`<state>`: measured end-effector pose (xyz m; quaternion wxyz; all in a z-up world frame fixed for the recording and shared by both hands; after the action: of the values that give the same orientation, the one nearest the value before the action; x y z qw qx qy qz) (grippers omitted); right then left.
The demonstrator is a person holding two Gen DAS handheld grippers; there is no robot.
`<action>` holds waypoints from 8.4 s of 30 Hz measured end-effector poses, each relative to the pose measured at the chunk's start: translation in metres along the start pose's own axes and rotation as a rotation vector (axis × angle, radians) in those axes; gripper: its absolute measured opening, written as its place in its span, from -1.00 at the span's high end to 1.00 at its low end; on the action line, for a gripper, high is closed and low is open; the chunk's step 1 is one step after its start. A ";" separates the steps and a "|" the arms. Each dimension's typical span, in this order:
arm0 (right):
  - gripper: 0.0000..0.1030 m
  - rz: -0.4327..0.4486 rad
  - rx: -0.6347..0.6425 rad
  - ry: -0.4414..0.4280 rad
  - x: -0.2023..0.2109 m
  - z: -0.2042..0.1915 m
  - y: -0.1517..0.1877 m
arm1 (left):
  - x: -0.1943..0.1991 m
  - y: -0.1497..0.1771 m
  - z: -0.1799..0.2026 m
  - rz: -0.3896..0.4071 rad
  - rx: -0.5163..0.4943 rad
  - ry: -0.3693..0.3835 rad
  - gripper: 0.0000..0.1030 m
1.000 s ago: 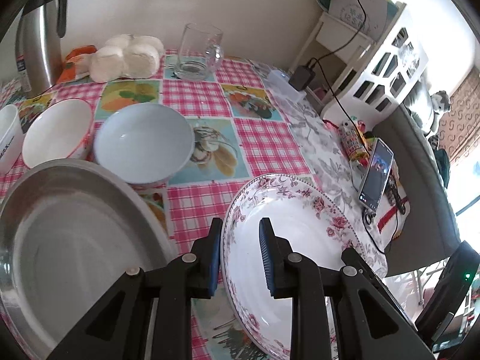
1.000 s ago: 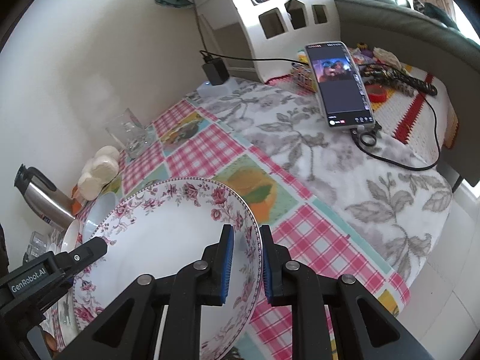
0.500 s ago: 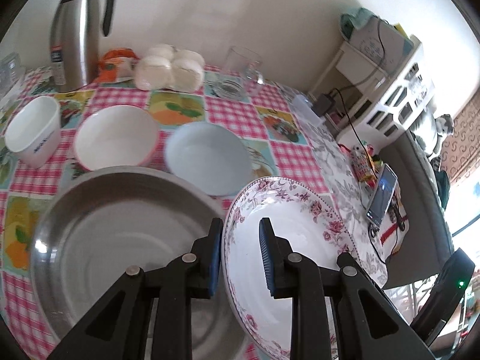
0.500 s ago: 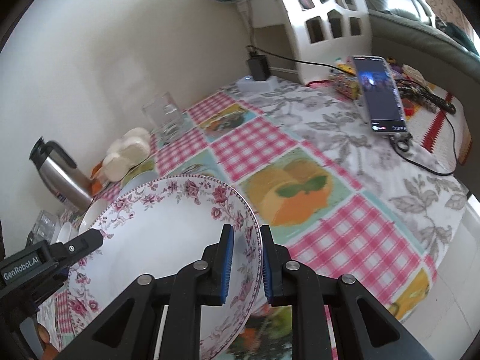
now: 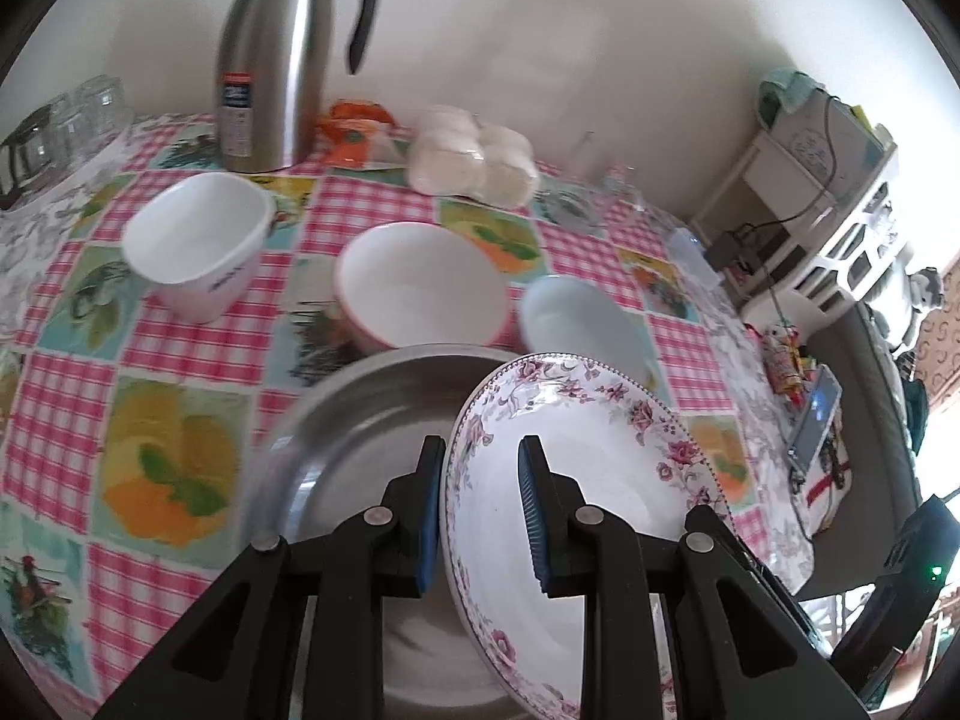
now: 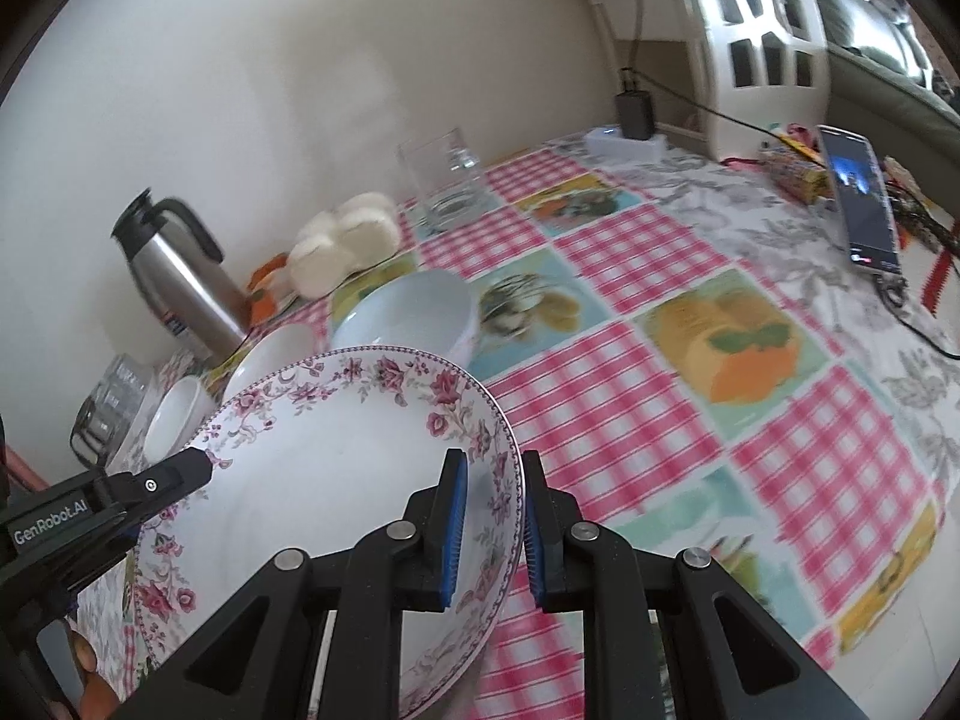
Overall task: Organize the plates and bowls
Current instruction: 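Carry the floral plate with the right gripper and lower it into the steel basin, then open the right gripper to release the floral plate in the basin, then move the right tool to the rim of the red-rimmed white bowl, then close the right gripper on the red-rimmed bowl rim and lift it, then carry the red-rimmed bowl with the right gripper over the steel basin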
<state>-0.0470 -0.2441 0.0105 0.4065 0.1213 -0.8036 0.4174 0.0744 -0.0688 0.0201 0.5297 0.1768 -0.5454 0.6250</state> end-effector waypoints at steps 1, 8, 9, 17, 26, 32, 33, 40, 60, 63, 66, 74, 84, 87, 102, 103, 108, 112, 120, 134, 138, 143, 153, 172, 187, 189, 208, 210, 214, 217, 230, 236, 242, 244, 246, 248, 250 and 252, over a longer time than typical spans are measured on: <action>0.64 -0.003 0.003 -0.003 -0.001 -0.004 0.002 | 0.001 0.000 -0.004 0.001 0.002 -0.005 0.51; 0.64 -0.041 0.044 -0.013 -0.015 -0.032 0.017 | 0.000 0.004 -0.035 -0.020 0.039 -0.041 0.51; 0.64 -0.046 0.047 -0.011 -0.017 -0.033 0.019 | -0.001 0.005 -0.038 -0.026 0.042 -0.046 0.51; 0.64 -0.084 0.064 0.016 -0.029 -0.036 0.027 | -0.012 0.013 -0.044 -0.085 0.048 -0.066 0.51; 0.62 -0.104 0.109 0.058 -0.037 -0.034 0.030 | -0.038 0.027 -0.052 -0.196 0.085 -0.108 0.51; 0.59 -0.107 0.140 0.063 -0.039 -0.037 0.030 | -0.040 0.030 -0.056 -0.208 0.111 -0.098 0.51; 0.59 -0.110 0.142 0.059 -0.039 -0.037 0.030 | -0.040 0.030 -0.058 -0.208 0.123 -0.091 0.51; 0.68 -0.118 0.138 0.063 -0.038 -0.035 0.029 | -0.032 0.033 -0.068 -0.214 0.183 -0.095 0.51; 0.60 -0.160 0.189 0.057 -0.039 -0.046 0.039 | -0.009 0.045 -0.077 -0.216 0.223 -0.166 0.52; 0.60 -0.164 0.192 0.057 -0.038 -0.048 0.039 | -0.009 0.045 -0.076 -0.221 0.224 -0.177 0.52; 0.60 -0.169 0.177 0.045 -0.038 -0.046 0.038 | -0.007 0.045 -0.072 -0.232 0.217 -0.188 0.52; 0.60 -0.109 0.155 0.011 -0.023 -0.043 0.029 | 0.003 0.038 -0.062 -0.201 0.207 -0.208 0.33; 0.08 -0.038 0.230 0.013 -0.010 -0.047 0.022 | 0.015 0.027 -0.043 -0.159 0.190 -0.261 -0.20; -0.13 -0.037 0.232 0.035 -0.011 -0.043 0.021 | 0.016 0.027 -0.043 -0.156 0.197 -0.269 -0.21; -0.68 -0.047 0.218 0.060 -0.010 -0.021 0.018 | 0.015 0.029 -0.033 -0.123 0.162 -0.366 -0.72; -0.71 -0.048 0.216 0.061 -0.010 -0.020 0.018 | 0.014 0.029 -0.033 -0.123 0.161 -0.372 -0.72; -0.92 -0.041 0.208 0.067 -0.008 -0.016 0.017 | 0.014 0.029 -0.033 -0.112 0.160 -0.392 -0.94; -1.00 -0.042 0.204 0.064 -0.009 -0.015 0.016 | 0.015 0.029 -0.035 -0.104 0.169 -0.406 -0.94; -1.00 -0.040 0.200 0.055 -0.012 -0.015 0.015 | 0.006 0.029 -0.041 -0.098 0.175 -0.412 -0.94; -1.00 0.003 0.139 0.041 -0.015 0.000 0.001 | 0.004 -0.021 -0.035 0.107 0.159 -0.311 -0.94; -1.00 0.007 0.095 0.020 -0.016 0.005 -0.009 | -0.006 -0.033 -0.032 0.090 0.162 -0.234 -0.94; -1.00 0.002 0.081 -0.019 -0.019 -0.002 -0.020 | -0.015 -0.044 -0.035 0.074 0.179 -0.138 -0.94; -1.00 -0.003 0.242 -0.051 -0.035 -0.060 -0.075 | -0.037 -0.067 -0.051 0.086 0.166 -0.142 -0.94; -0.19 -0.196 0.426 0.044 -0.130 -0.127 -0.099 | -0.087 -0.068 -0.086 -0.036 0.284 -0.134 -0.91; 0.40 -0.228 0.521 0.054 -0.166 -0.151 -0.083 | -0.113 -0.060 -0.084 -0.120 0.289 -0.107 0.26; 0.44 -0.215 0.550 0.064 -0.165 -0.155 -0.083 | -0.118 -0.057 -0.085 -0.136 0.296 -0.098 0.46; 0.70 -0.243 0.621 0.057 -0.175 -0.172 -0.073 | -0.114 -0.057 -0.101 -0.122 0.394 -0.048 0.53; 0.70 -0.241 0.618 0.059 -0.175 -0.171 -0.072 | -0.113 -0.057 -0.101 -0.122 0.395 -0.042 0.59; 0.72 -0.245 0.613 0.051 -0.172 -0.172 -0.070 | -0.109 -0.058 -0.101 -0.119 0.376 -0.041 0.67; 0.74 -0.242 0.605 0.051 -0.170 -0.172 -0.069 | -0.108 -0.059 -0.100 -0.116 0.366 -0.041 0.67; 0.73 -0.161 0.557 0.011 -0.154 -0.176 -0.080 | -0.106 -0.068 -0.094 -0.055 0.343 -0.014 0.67; 0.73 -0.152 0.573 0.002 -0.158 -0.183 -0.082 | -0.104 -0.072 -0.099 -0.026 0.350 -0.014 0.67; 0.72 -0.152 0.577 -0.012 -0.163 -0.187 -0.087 | -0.103 -0.076 -0.098 -0.016 0.342 -0.019 0.68; 0.72 -0.150 0.571 -0.014 -0.162 -0.186 -0.088 | -0.104 -0.076 -0.095 -0.023 0.342 -0.015 0.68; 0.72 -0.146 0.560 -0.017 -0.158 -0.184 -0.089 | -0.104 -0.075 -0.092 -0.035 0.337 -0.010 0.68; 0.72 -0.136 0.543 -0.022 -0.151 -0.182 -0.091 | -0.101 -0.075 -0.087 -0.041 0.329 -0.004 0.68; 0.72 -0.124 0.533 -0.023 -0.142 -0.180 -0.093 | -0.095 -0.075 -0.083 -0.037 0.320 0.000 0.68; 0.72 -0.122 0.521 -0.023 -0.136 -0.177 -0.094 | -0.088 -0.076 -0.076 -0.029 0.301 -0.006 0.68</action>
<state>0.1882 -0.1859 0.0189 0.3769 0.2750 -0.6648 0.5835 0.1996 -0.0555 -0.0385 0.5046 0.2639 -0.4443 0.6916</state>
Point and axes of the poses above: each gripper's, at about its wrist camera, not at the fingertips, and x roughly against the way its jaws point, z to its right, y to its underside, the point moved 3 cm from there along -x, roughly the way its jaws point, and after that the axes turned 1 degree about -z, right-handed, at the moved point
